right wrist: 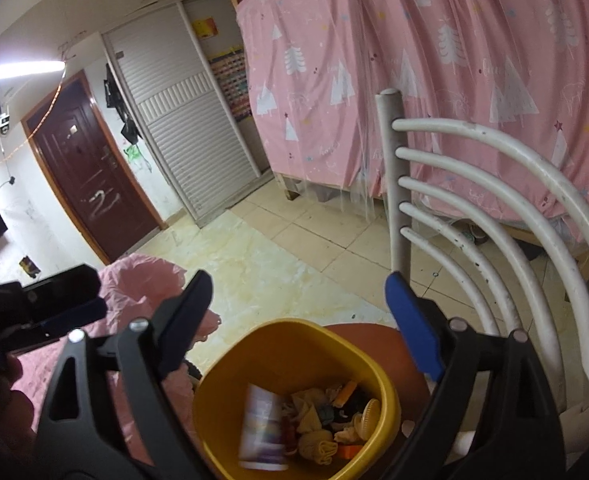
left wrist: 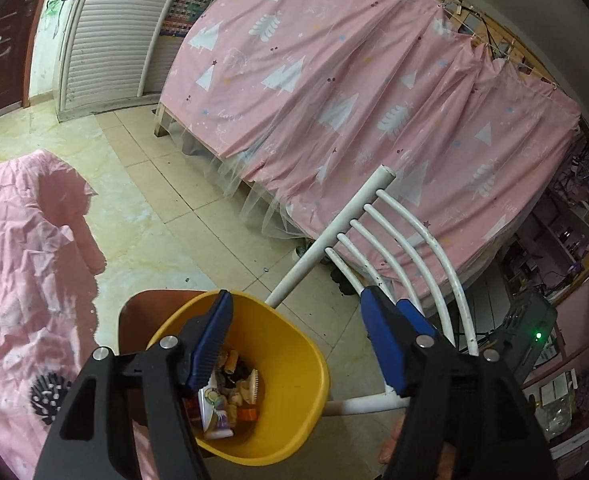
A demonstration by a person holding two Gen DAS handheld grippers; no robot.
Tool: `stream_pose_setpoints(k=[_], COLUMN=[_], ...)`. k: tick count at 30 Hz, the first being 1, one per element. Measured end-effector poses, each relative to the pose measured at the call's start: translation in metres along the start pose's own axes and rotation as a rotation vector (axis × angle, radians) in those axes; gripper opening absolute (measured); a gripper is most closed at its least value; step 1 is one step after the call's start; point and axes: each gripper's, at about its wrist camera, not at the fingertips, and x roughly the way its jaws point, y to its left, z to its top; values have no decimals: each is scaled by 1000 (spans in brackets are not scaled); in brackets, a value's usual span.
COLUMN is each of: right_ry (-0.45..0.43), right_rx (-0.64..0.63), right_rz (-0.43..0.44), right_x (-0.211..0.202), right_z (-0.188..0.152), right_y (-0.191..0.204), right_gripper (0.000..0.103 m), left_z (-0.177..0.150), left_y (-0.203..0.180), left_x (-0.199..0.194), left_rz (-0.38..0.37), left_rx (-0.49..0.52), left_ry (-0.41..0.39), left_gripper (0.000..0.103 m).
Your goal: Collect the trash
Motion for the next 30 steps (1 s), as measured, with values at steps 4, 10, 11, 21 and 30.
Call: stream_pose_setpoints(k=[4,10,11,21,30], right_ry=[8,3,-4,-57,-16], right_rx=[-21,-72,-84,-192,-226], right_rz=[3,6,6,69,230], right_x=[4,5,3,-14,-15], right_z=[-2,-8,-8,-20,-41], right_y=[12,42,49,132,213], right_gripper=[88,93,94,97,97], left_z=[-2,-10,-10,-20,-35], left_y=[12,32,36,92,145], left_x=[-17,-60,-68,-153,-229], left_rz=[8,59,72,258,436], left_rx=[-2,25,29,23,-1], left_ry=[-25,-110,-127,-258,-366], left_gripper=[57,69,73,85,92])
